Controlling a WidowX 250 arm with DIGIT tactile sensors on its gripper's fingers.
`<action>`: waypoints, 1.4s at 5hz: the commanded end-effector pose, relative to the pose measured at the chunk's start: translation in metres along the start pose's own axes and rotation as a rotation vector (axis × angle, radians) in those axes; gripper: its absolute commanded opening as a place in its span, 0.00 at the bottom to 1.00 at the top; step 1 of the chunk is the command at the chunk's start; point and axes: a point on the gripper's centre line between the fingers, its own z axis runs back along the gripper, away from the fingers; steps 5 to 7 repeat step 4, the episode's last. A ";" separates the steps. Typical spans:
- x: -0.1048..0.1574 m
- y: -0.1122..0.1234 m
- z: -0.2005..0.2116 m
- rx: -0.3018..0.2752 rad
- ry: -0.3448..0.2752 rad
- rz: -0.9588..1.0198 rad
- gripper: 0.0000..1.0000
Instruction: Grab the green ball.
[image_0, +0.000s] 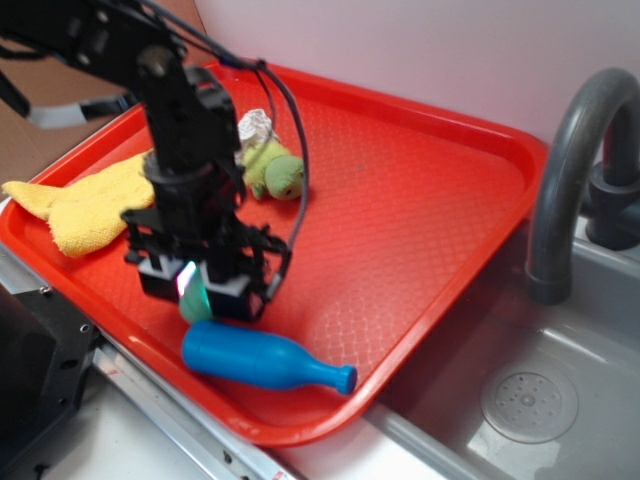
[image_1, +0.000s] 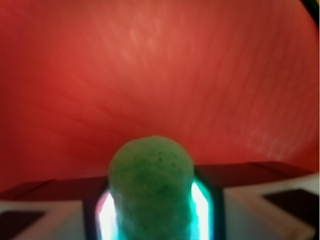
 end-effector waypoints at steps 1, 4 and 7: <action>0.026 0.027 0.102 -0.115 -0.141 0.020 0.00; 0.048 0.055 0.148 -0.089 -0.243 -0.109 0.00; 0.048 0.055 0.148 -0.089 -0.243 -0.109 0.00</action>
